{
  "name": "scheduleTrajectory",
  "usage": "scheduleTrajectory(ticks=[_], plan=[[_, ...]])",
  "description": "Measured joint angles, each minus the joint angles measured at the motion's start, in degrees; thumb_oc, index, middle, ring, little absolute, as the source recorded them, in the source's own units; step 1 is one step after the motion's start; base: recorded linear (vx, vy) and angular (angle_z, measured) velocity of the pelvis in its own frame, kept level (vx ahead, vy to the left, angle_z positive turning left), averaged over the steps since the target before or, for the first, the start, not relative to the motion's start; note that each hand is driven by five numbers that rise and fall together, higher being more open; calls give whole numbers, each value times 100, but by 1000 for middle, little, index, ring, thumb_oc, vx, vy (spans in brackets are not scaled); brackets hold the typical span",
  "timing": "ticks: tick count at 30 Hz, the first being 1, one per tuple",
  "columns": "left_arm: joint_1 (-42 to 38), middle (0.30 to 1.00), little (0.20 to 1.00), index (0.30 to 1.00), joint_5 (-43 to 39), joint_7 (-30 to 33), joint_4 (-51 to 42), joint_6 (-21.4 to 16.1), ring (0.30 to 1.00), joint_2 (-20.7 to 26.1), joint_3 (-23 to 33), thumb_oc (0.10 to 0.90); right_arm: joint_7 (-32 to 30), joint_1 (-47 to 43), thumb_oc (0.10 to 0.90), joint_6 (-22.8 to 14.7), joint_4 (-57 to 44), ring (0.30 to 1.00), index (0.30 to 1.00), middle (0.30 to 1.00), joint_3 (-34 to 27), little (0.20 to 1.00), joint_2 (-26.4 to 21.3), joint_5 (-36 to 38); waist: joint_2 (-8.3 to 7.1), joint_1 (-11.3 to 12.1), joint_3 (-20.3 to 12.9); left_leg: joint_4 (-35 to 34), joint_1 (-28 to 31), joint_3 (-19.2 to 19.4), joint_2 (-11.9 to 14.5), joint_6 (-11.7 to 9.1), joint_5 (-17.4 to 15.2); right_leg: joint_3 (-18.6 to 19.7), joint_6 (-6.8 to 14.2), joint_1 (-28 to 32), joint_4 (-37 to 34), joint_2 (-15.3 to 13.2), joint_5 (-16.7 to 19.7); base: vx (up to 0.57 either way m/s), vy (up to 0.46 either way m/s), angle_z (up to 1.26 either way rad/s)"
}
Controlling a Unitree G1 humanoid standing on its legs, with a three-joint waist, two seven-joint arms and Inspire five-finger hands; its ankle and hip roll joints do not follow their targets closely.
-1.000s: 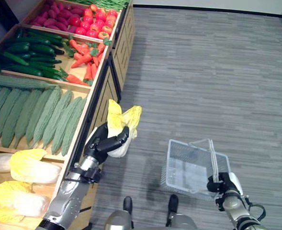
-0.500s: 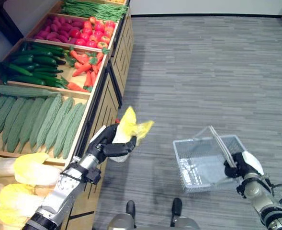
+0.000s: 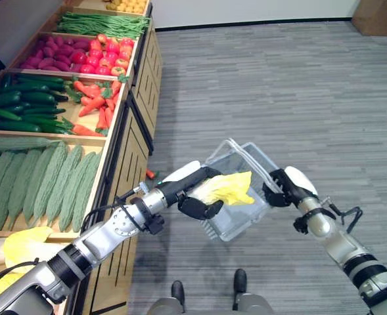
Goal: Get the vegetables into the basket
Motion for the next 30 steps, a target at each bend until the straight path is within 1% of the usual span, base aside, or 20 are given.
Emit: scheduleTrajectory(ticks=[1,2,4,5,7,8,10,11,14,16,17,18,19,23,30], plan=[[0,300,300,300,143,27,115,1,300,-25,-6,400,10,-10,400,0,0,300,300,300,13,300,79,18,-2,0,-1,0,2,3,0,0,0,4,-2,0,-4,1,1,16,14,-3],[-16,300,300,300,491,82,366,-9,300,-47,-19,400,34,-26,400,18,-12,300,300,300,43,300,217,77,-2,2,-2,0,9,16,-1,0,0,9,-2,0,-17,-1,1,22,19,-5],[-57,300,300,300,839,115,663,-19,300,-70,-55,400,91,-30,400,21,-85,300,300,300,63,300,324,106,-3,3,-2,-1,16,26,-1,0,0,13,-2,0,-18,-1,1,11,14,-4],[-82,300,300,300,1091,151,901,-27,300,-82,-102,400,109,-45,400,27,-161,300,300,300,172,300,345,207,-5,-3,-3,-1,23,28,-1,0,0,15,-3,4,-18,-1,2,0,0,0],[-96,300,300,300,1686,229,1414,-35,300,-101,-147,400,189,-45,400,45,-458,300,300,300,358,300,362,348,-13,-36,-8,-1,25,40,3,0,0,25,-8,-1,-18,5,7,-3,8,-2],[-101,300,300,300,2128,303,1799,-6,300,-114,-180,400,248,-45,400,43,-697,300,300,300,433,300,397,521,-17,-49,-10,-2,27,50,12,0,0,31,-12,-5,-18,12,12,0,0,0],[-69,300,300,300,2339,388,1984,-4,300,-136,-178,400,251,-44,400,51,-848,300,300,300,432,300,404,668,-27,-32,-16,-2,27,46,13,0,0,35,-12,-2,-14,19,13,0,0,0],[-10,300,300,300,2496,549,2153,-51,300,-198,-80,400,278,-44,400,62,-973,300,300,300,433,300,411,785,-28,-30,-17,-3,29,50,17,0,0,46,-12,-3,1,24,13,0,0,0],[37,300,300,300,2874,796,2227,60,300,-284,1,400,400,-43,400,57,-1156,300,300,300,460,300,488,1005,-71,9,-40,-2,29,54,35,-1,0,50,-13,-4,0,39,13,0,0,0],[103,300,300,300,3134,1069,2379,156,300,-472,187,400,431,-42,400,56,-1293,300,300,300,460,300,542,1200,-136,0,-78,-3,30,63,41,-2,0,59,-12,-9,-18,44,11,0,0,0],[103,596,596,596,3221,1128,2379,176,596,-496,206,612,432,-41,400,56,-1311,300,300,300,460,300,551,1209,-152,-5,-87,-2,30,67,43,-2,0,61,-11,-11,-18,45,11,-8,-13,-3],[116,942,942,942,3308,1176,2394,203,942,-541,262,859,437,-38,400,57,-1336,300,300,300,460,300,552,1247,-169,-10,-97,-2,31,74,43,-2,0,69,-11,-17,-19,46,11,3,-12,-7],[143,1000,1000,1000,3494,1334,2436,292,1000,-678,389,900,470,-28,400,57,-1356,300,300,300,459,300,555,1387,-202,-9,-115,-3,38,105,47,-6,-2,85,3,-24,-20,48,0,2,-11,-8],[142,1000,1000,1000,3779,1553,2436,443,1000,-863,412,900,506,38,400,57,-1358,300,300,300,453,300,556,1437,-219,-29,-126,-3,72,181,53,-17,-10,115,7,-24,-20,56,-3,1,-14,-8],[140,1000,1000,1000,3826,1610,2428,478,1000,-1049,411,900,672,275,400,57,-1358,300,300,300,456,300,594,1539,-219,-100,-125,-3,77,190,72,-18,-11,125,-7,-26,-21,76,6,0,-1,-1]])
